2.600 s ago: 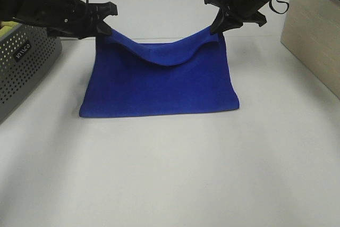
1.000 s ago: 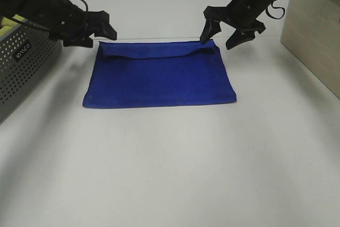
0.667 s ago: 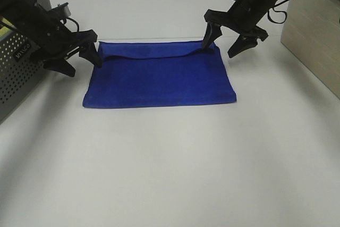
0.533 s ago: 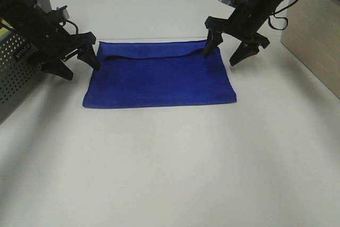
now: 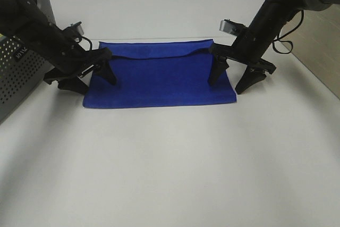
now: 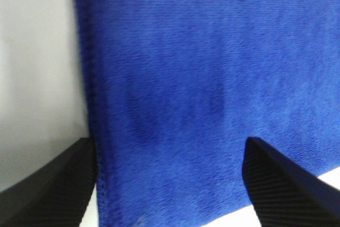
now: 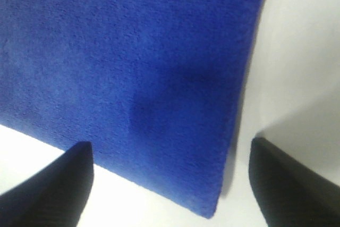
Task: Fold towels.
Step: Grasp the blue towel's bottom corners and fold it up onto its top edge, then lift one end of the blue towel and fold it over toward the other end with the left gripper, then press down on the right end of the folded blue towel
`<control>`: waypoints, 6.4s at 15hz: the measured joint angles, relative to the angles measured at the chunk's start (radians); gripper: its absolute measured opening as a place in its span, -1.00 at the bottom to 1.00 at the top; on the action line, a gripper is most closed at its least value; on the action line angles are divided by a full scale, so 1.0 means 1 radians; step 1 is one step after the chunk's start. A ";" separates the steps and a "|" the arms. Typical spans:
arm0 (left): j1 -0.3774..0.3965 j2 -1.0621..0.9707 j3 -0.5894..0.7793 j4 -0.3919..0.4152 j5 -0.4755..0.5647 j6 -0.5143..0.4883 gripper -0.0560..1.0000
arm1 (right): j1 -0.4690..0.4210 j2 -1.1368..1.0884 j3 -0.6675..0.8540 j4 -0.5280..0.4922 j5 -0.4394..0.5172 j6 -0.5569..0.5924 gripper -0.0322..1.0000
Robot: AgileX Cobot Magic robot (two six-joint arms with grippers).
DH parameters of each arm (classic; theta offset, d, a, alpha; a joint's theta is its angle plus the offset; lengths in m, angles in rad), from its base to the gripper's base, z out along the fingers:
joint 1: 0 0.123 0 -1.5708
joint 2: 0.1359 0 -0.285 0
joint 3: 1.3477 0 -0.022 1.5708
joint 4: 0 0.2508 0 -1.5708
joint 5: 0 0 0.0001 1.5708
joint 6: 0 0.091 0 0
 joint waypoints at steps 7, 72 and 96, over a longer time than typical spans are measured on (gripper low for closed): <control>-0.054 0.012 0.012 0.022 -0.019 -0.052 -0.80 | 0.000 -0.007 0.071 0.013 -0.063 0.034 -0.89; -0.030 0.053 -0.080 0.131 -0.178 -0.078 -0.43 | 0.000 -0.196 0.060 -0.085 -0.040 0.071 0.58; -0.292 0.022 -0.340 0.050 -0.066 -0.437 -0.06 | 0.000 -0.196 0.060 -0.064 0.009 0.071 0.58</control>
